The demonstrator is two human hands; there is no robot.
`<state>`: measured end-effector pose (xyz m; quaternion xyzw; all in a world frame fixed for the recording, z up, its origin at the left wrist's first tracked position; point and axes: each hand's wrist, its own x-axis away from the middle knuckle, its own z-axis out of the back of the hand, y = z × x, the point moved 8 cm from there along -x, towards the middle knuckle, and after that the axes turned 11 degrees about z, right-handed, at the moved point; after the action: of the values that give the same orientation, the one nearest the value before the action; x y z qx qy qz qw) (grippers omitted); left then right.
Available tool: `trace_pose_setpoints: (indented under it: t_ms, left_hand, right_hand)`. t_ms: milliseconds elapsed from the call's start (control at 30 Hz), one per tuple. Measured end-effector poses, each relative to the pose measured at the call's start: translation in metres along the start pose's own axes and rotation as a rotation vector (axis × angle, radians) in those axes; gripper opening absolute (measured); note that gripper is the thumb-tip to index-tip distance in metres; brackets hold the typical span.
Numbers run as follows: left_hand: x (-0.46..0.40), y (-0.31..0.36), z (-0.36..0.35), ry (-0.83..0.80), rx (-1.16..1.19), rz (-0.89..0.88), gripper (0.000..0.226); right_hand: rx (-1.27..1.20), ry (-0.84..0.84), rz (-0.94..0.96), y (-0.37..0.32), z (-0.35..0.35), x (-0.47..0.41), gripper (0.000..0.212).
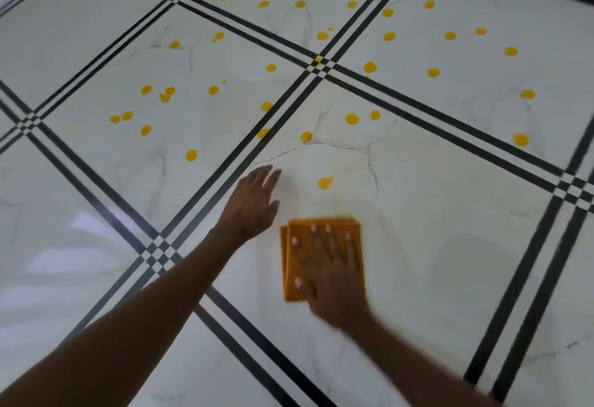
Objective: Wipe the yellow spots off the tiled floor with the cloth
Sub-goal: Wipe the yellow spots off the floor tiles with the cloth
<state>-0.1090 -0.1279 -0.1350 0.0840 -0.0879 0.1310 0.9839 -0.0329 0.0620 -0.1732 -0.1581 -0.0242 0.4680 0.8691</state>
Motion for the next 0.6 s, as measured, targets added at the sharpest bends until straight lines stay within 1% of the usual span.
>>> trace_pose_setpoints:
  t_ms: [33, 67, 100, 133, 167, 200, 233, 267, 300, 333, 367, 400, 433, 467, 500, 533, 567, 600]
  left_hand:
    - [0.004, -0.015, 0.003, 0.034, -0.007, 0.021, 0.069]
    - [0.011, -0.031, 0.002, 0.055, -0.02, 0.044, 0.071]
    - [0.019, -0.045, -0.001, 0.056, -0.037, 0.073, 0.075]
    - [0.026, -0.059, -0.007, 0.032, -0.052, 0.113, 0.082]
    - [0.035, -0.07, -0.017, -0.024, -0.066, 0.159, 0.092]
    - [0.043, -0.079, -0.027, -0.087, -0.084, 0.197, 0.101]
    - [0.049, -0.086, -0.035, -0.127, -0.104, 0.217, 0.108]
    - [0.053, -0.091, -0.039, -0.145, -0.113, 0.224, 0.112]
    - [0.054, -0.092, -0.041, -0.155, -0.107, 0.22, 0.114]
    - [0.055, -0.093, -0.042, -0.165, -0.091, 0.21, 0.115]
    - [0.054, -0.094, -0.041, -0.171, -0.076, 0.196, 0.116]
    - [0.055, -0.098, -0.04, -0.18, -0.059, 0.182, 0.117]
    - [0.055, -0.102, -0.039, -0.187, -0.048, 0.167, 0.119]
    - [0.056, -0.105, -0.038, -0.19, -0.045, 0.149, 0.121]
    - [0.059, -0.11, -0.038, -0.191, -0.047, 0.144, 0.124]
    - [0.062, -0.116, -0.039, -0.194, -0.047, 0.144, 0.126]
    - [0.065, -0.12, -0.041, -0.2, -0.044, 0.147, 0.128]
    - [0.066, -0.121, -0.042, -0.204, -0.035, 0.149, 0.13]
  right_hand:
    - [0.037, -0.027, 0.068, 0.029, -0.001, -0.028, 0.073]
    - [0.074, -0.033, 0.066, 0.065, 0.0, -0.053, 0.069]
    - [0.126, 0.001, -0.016, 0.108, 0.007, -0.069, 0.067]
    - [0.18, 0.053, -0.145, 0.148, 0.018, -0.075, 0.067]
    - [0.205, 0.08, -0.281, 0.176, 0.03, -0.068, 0.067]
    - [0.177, 0.11, -0.401, 0.185, 0.038, -0.051, 0.069]
    - [0.15, 0.143, -0.513, 0.174, 0.045, -0.029, 0.071]
    - [0.155, 0.145, -0.586, 0.145, 0.045, -0.007, 0.073]
    - [0.159, 0.107, -0.581, 0.102, 0.038, 0.011, 0.075]
    - [0.142, 0.085, -0.482, 0.054, 0.025, 0.022, 0.076]
    - [0.085, 0.054, -0.344, 0.01, 0.013, 0.023, 0.077]
    - [0.047, 0.042, -0.184, -0.02, 0.002, 0.011, 0.076]
    - [0.022, -0.004, -0.016, -0.033, -0.006, -0.015, 0.076]
    - [0.042, -0.05, 0.137, -0.024, -0.012, -0.049, 0.076]
    - [0.062, -0.091, 0.246, -0.006, -0.016, -0.086, 0.074]
    - [0.085, -0.096, 0.28, 0.022, -0.017, -0.121, 0.071]
    - [0.115, -0.056, 0.226, 0.06, -0.013, -0.148, 0.068]
    - [0.147, 0.013, 0.104, 0.101, -0.004, -0.161, 0.067]
